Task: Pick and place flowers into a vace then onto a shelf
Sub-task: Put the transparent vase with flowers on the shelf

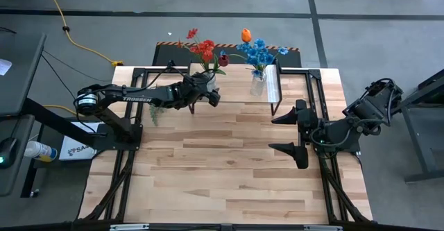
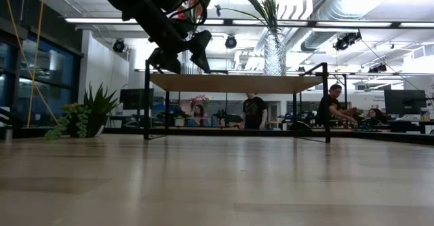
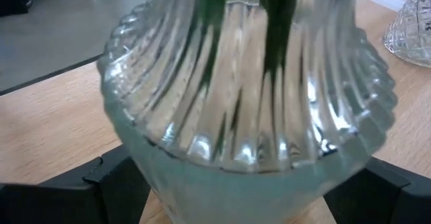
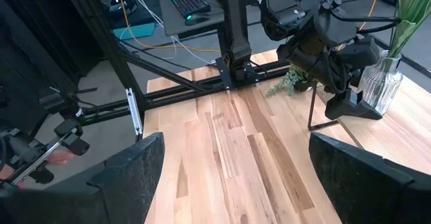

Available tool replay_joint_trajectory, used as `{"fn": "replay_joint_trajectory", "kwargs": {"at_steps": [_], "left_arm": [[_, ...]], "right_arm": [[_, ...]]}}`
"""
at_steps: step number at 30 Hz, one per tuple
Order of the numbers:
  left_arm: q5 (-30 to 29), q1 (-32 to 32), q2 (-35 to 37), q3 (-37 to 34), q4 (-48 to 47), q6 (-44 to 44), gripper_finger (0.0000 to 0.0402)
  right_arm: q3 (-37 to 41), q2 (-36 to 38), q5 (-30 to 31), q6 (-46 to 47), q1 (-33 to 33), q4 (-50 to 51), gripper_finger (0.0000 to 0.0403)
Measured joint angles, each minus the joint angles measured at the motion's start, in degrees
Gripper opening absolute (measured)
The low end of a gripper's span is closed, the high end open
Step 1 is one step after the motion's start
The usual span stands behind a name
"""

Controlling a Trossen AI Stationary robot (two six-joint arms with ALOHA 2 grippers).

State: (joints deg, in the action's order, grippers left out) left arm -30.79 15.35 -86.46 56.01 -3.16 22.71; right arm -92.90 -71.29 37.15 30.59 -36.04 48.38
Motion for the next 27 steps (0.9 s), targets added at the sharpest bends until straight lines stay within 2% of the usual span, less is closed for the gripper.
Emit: {"fn": "replay_joint_trajectory", "kwargs": {"at_steps": [11, 20, 27], "left_arm": [[-0.04, 0.0, 1.89, 0.0, -0.51, -0.26, 0.0399], [-0.11, 0.0, 5.72, 0.0, -8.33, 0.02, 0.0399], [-0.23, -1.35, 8.77, 0.0, -9.44, -0.01, 0.04]], "right_arm": [[0.0, 0.01, -0.14, 0.0, 0.0, 0.0, 0.0358], [0.0, -0.01, -0.48, 0.0, 0.01, 0.0, 0.0358], [0.0, 0.01, -0.48, 0.0, 0.01, 0.0, 0.0358]]}}
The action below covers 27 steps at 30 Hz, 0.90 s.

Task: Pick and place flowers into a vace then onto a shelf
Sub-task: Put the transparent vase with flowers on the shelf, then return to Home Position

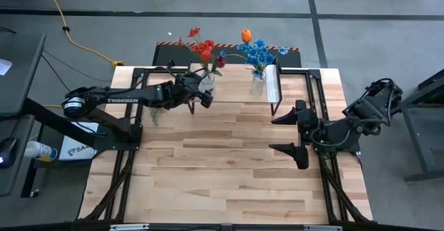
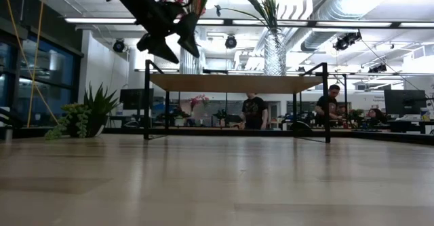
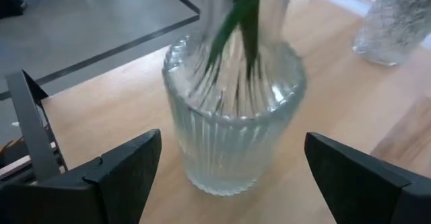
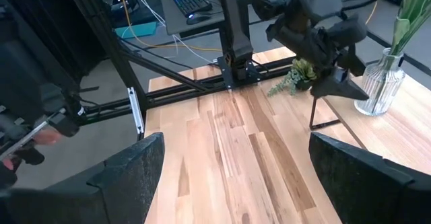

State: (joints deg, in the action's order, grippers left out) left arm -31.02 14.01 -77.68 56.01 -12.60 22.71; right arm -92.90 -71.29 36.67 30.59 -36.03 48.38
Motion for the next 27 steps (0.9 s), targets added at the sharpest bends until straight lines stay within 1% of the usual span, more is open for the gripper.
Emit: {"fn": "replay_joint_trajectory", "kwargs": {"at_steps": [6, 11, 14, 17, 20, 27], "left_arm": [[0.96, -1.52, 1.76, 0.02, -0.67, 0.11, 0.04], [3.78, -5.6, 3.46, 0.08, -1.13, 1.57, 0.04], [5.28, -9.37, 5.34, 0.16, -1.06, 1.87, 0.04], [7.89, -13.21, 7.96, 0.02, -3.4, 1.94, 0.0399], [8.95, -17.59, 11.34, 0.02, -5.56, 1.88, 0.0399], [6.75, -26.08, 19.64, 0.11, -8.98, 0.22, 0.0399]], "right_arm": [[0.0, -0.01, 0.02, 0.0, 0.0, 0.0, 0.0358], [0.0, -0.02, 0.02, 0.0, 0.0, 0.0, 0.0358], [0.0, 0.0, 0.01, 0.0, -0.01, 0.0, 0.0358], [0.0, 0.0, -0.14, 0.0, -0.02, 0.0, 0.0358], [0.0, 0.0, -0.13, 0.0, -0.02, 0.02, 0.0358], [0.0, 0.0, -0.04, 0.0, -0.02, 0.02, 0.0358]]}}
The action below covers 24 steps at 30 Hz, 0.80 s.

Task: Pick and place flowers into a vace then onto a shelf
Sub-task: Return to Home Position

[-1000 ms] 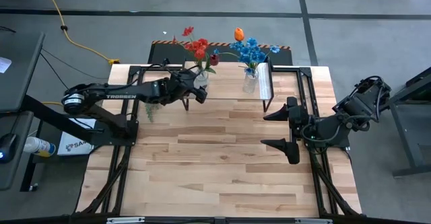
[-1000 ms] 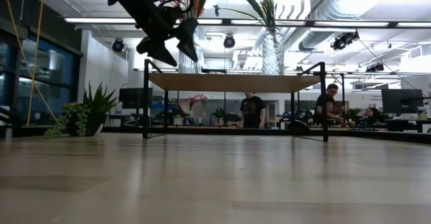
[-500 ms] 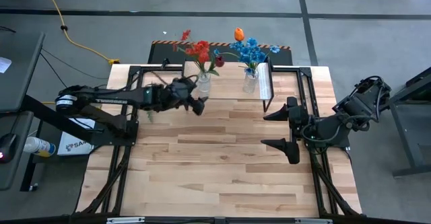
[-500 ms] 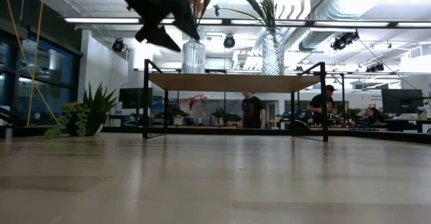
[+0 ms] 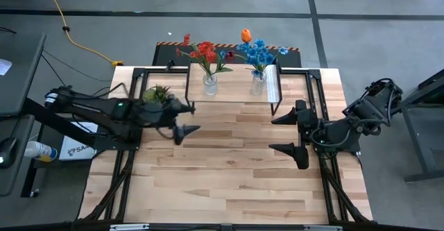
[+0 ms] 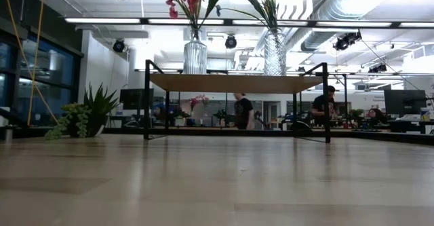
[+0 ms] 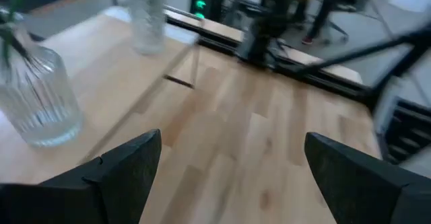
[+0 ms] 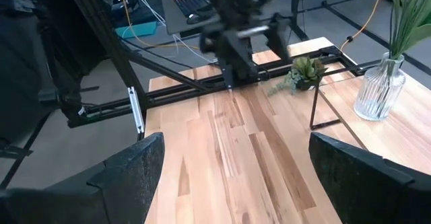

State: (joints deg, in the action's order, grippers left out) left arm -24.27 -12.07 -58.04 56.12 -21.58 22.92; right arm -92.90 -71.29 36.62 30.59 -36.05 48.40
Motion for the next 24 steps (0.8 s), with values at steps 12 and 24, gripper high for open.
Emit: {"fn": "replay_joint_trajectory", "kwargs": {"at_steps": [12, 24], "left_arm": [[-0.93, -18.0, 13.35, -0.04, -1.33, 6.38, 0.0399], [-17.2, -33.77, 22.34, -0.09, -1.25, -0.61, 0.0399]], "right_arm": [[0.0, 1.52, -3.8, -2.82, 0.0, -0.99, 0.0358], [0.0, 8.31, -2.66, -10.49, 0.0, -3.47, 0.0358]]}}
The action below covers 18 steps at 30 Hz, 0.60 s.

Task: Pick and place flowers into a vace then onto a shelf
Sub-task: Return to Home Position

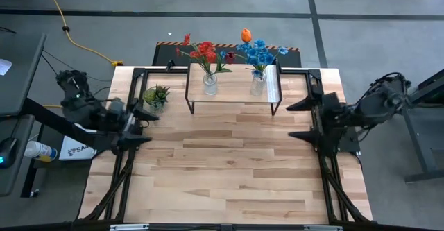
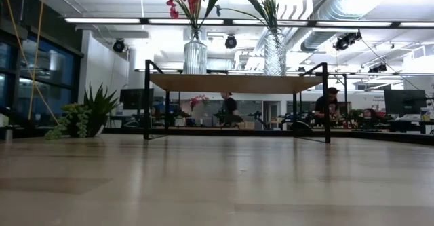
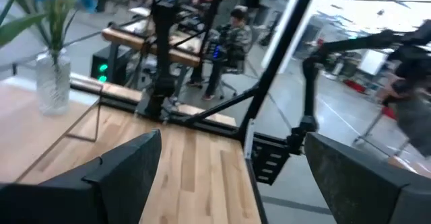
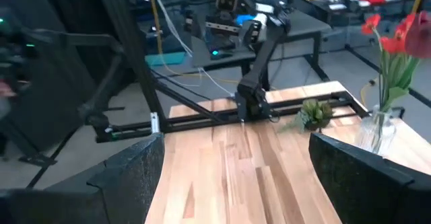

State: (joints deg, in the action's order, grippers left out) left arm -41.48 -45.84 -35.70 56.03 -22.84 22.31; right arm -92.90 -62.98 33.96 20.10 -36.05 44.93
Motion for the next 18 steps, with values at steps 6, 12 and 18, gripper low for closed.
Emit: {"fn": "replay_joint_trajectory", "kwargs": {"at_steps": [6, 12, 18], "left_arm": [[-0.22, -4.1, 1.3, 0.09, -1.28, -2.59, 0.0399], [-0.06, -5.23, -3.02, 0.07, -2.91, -2.3, 0.0399], [-1.13, -5.21, -9.74, -0.02, 1.59, -1.26, 0.0399]], "right_arm": [[0.0, 3.53, -3.25, -1.16, -0.01, 1.36, 0.0358], [0.0, 7.33, -2.1, 8.17, 0.0, 12.32, 0.0358], [-0.02, 9.13, -1.48, 6.67, 0.0, 13.95, 0.0358]]}}
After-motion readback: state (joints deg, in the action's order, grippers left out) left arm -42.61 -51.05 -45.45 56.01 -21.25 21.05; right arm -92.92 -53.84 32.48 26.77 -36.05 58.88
